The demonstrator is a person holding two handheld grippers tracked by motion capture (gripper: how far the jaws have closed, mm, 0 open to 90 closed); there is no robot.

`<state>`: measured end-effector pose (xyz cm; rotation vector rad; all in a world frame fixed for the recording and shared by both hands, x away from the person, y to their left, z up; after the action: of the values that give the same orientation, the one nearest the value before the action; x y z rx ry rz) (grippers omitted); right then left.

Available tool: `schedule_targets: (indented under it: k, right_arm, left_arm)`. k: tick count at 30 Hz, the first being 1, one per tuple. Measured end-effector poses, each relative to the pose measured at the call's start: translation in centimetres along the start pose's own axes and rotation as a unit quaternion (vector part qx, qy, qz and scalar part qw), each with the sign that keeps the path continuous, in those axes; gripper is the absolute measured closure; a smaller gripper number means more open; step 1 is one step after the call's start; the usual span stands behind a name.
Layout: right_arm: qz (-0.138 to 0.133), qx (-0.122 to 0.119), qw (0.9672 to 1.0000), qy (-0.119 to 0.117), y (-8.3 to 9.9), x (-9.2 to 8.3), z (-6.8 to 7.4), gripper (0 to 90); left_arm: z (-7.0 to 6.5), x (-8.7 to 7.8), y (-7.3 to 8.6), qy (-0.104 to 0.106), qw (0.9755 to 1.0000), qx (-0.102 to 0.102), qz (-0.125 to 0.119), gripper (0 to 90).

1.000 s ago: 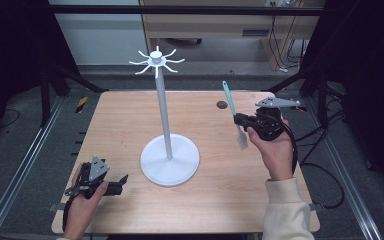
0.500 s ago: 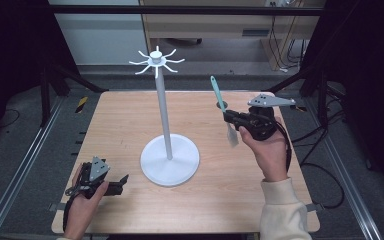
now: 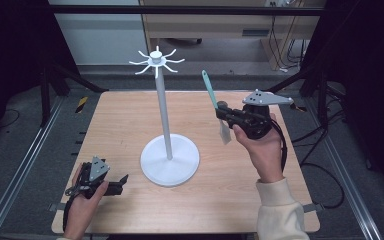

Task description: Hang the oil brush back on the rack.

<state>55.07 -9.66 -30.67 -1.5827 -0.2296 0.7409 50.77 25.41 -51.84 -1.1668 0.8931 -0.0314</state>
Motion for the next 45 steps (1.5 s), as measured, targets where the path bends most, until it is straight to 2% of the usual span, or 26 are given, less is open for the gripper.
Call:
schedule_targets:
  k: [7,9,15,30,45]
  right_arm:
    - [-0.027,-0.014,0.9994,-0.016,-1.6,-1.0,1.6,82.5]
    - [-0.043,-0.02,0.9985,-0.029,-2.6,-1.5,2.6,82.5]
    - [-0.064,-0.038,0.9965,-0.038,-3.7,-2.1,4.1,82.5]
    - [-0.069,-0.056,0.9946,-0.053,-3.8,-2.5,6.0,82.5]
    - [-0.061,-0.064,0.9946,-0.054,-3.7,-2.0,6.6,82.5]
  left_arm:
    - [0.0,0.0,0.0,0.0,1.0,0.0,0.001,2.6]
    - [0.1,0.0,0.0,-0.001,1.0,0.0,0.001,2.6]
    - [0.0,-0.1,0.0,-0.001,1.0,0.001,0.002,2.6]
    - [0.0,0.0,0.0,0.001,1.0,-0.002,0.001,2.6]
    - [-0.1,0.1,0.1,0.002,1.0,0.001,0.003,2.7]
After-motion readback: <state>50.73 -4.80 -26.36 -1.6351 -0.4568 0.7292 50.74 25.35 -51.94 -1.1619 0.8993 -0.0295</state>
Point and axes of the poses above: each handheld gripper's, and its own axes: x roughly forward along the jaws, y roughly out of its underside, z roughly to its left, the point moved 9 cm from there along x, roughly forward along the jaws, and after that the axes turned 9 degrees about y, right-handed, at the moved point
